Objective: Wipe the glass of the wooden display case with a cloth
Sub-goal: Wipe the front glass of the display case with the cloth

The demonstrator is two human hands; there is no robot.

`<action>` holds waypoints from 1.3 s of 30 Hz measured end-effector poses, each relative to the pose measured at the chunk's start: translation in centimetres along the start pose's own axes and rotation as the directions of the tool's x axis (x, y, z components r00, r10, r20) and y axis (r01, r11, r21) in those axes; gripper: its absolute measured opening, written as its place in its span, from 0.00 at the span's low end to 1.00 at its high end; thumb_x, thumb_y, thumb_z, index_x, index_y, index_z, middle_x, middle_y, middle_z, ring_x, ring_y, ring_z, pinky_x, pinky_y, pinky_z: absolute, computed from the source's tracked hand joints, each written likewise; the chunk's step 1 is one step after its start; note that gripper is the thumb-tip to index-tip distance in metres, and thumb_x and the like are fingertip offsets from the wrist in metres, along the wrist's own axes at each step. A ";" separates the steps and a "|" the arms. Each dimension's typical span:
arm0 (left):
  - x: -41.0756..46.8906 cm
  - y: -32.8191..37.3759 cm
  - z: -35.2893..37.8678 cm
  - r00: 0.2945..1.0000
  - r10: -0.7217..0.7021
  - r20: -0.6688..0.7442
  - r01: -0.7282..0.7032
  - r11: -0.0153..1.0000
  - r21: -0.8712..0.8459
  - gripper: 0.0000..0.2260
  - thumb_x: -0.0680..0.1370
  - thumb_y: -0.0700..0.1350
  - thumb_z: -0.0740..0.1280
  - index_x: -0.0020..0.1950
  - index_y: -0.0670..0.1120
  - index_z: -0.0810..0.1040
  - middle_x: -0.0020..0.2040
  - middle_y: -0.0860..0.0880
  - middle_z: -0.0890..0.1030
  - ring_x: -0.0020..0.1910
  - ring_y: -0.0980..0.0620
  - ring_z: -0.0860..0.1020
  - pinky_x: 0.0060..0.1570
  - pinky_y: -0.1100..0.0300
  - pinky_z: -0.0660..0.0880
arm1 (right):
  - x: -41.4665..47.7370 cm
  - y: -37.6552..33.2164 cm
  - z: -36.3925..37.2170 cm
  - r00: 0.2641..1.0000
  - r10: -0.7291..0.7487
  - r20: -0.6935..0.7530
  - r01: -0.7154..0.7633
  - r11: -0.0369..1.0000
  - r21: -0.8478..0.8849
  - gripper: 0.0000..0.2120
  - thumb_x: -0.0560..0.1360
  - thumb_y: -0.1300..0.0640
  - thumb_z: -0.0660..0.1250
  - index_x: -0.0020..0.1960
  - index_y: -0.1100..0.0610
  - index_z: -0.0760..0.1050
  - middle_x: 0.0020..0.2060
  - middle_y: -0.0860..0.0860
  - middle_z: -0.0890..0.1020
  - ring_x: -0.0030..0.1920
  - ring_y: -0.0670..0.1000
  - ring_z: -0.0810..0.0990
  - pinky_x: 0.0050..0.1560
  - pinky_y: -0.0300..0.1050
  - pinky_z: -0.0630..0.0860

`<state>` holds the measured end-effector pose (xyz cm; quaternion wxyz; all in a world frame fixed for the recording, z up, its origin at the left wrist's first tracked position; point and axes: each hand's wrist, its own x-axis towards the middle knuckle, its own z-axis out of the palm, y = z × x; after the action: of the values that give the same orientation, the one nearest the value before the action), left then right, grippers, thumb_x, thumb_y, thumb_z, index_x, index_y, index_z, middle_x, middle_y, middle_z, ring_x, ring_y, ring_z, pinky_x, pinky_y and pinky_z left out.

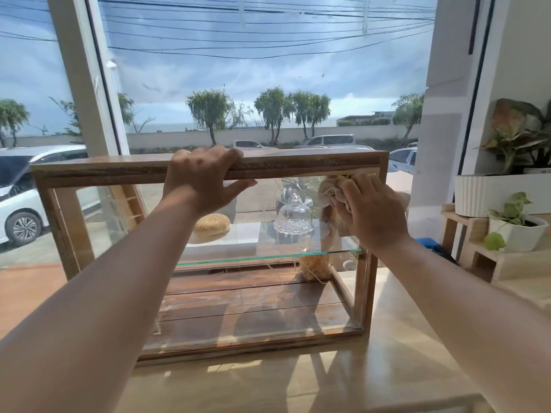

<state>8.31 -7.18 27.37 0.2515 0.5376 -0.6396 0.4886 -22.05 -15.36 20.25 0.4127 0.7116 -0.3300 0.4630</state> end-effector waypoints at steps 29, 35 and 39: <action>0.0 0.4 -0.3 0.998 -0.057 0.012 0.057 0.998 -0.015 0.23 0.73 0.70 0.60 0.54 0.53 0.75 0.43 0.52 0.81 0.42 0.46 0.81 0.45 0.51 0.70 | -1.8 0.9 -0.2 0.998 -0.002 0.071 0.002 1.000 -0.002 0.10 0.76 0.53 0.65 0.53 0.58 0.70 0.49 0.58 0.78 0.46 0.60 0.78 0.40 0.54 0.78; -0.2 0.4 0.0 0.999 -0.052 -0.006 0.052 0.999 -0.011 0.24 0.74 0.70 0.60 0.54 0.52 0.75 0.43 0.52 0.81 0.41 0.47 0.81 0.44 0.52 0.71 | -4.8 -1.5 0.5 0.997 -0.016 0.080 0.014 1.000 0.017 0.13 0.72 0.56 0.72 0.50 0.58 0.71 0.47 0.58 0.77 0.44 0.59 0.78 0.37 0.52 0.78; -0.1 0.5 -0.2 0.998 -0.063 0.027 0.064 0.997 -0.032 0.23 0.74 0.70 0.59 0.56 0.53 0.75 0.45 0.52 0.81 0.44 0.46 0.81 0.47 0.50 0.71 | -1.8 -2.2 0.7 0.995 -0.085 0.057 0.083 0.996 0.041 0.13 0.71 0.55 0.72 0.51 0.57 0.71 0.47 0.58 0.78 0.45 0.59 0.78 0.37 0.52 0.76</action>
<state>7.86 -7.00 27.18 0.2672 0.5597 -0.6333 0.4629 -20.55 -14.89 17.75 0.4083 0.7459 -0.3029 0.4304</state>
